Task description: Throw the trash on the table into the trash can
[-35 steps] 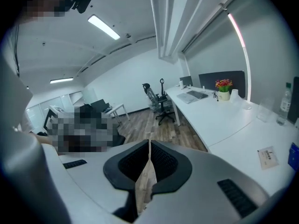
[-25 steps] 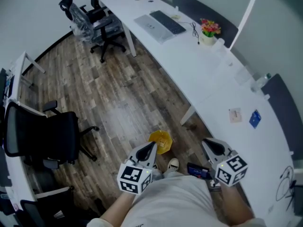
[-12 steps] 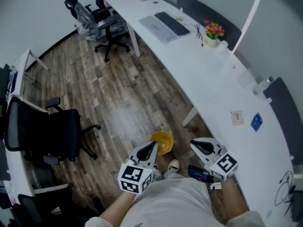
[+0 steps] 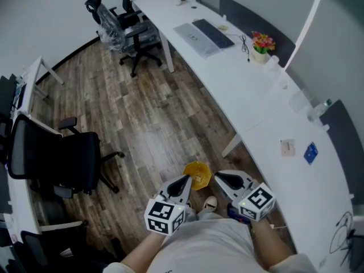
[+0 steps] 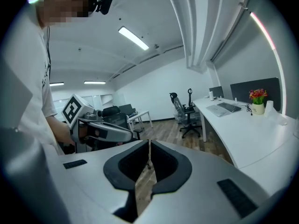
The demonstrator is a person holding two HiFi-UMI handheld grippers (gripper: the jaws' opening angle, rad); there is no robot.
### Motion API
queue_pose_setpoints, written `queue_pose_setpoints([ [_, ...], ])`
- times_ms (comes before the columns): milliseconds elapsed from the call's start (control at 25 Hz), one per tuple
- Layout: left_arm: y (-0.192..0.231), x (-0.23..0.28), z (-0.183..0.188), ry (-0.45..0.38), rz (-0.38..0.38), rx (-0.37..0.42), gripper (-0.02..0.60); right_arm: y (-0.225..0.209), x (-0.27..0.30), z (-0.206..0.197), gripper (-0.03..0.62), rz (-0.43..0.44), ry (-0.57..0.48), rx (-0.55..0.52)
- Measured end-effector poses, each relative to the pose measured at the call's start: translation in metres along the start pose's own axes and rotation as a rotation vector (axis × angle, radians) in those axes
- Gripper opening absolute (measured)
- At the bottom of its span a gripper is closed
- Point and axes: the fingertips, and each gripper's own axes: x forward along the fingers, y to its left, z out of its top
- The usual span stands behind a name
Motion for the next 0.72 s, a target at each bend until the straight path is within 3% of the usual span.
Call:
queue_pose_setpoints([
  [480, 0.002, 0.009, 0.005, 0.008, -0.069, 0.012, 0.0, -0.025, -0.018, 0.0, 0.035, -0.123, -0.011, 0.019],
  [600, -0.008, 0.019, 0.006, 0.018, -0.13, 0.034, 0.0, -0.035, -0.037, -0.002, 0.035, -0.196, -0.022, 0.021],
  [720, -0.03, 0.031, 0.009, 0.031, -0.238, 0.074, 0.0, -0.05, -0.064, -0.009, 0.035, -0.295, -0.036, 0.04],
])
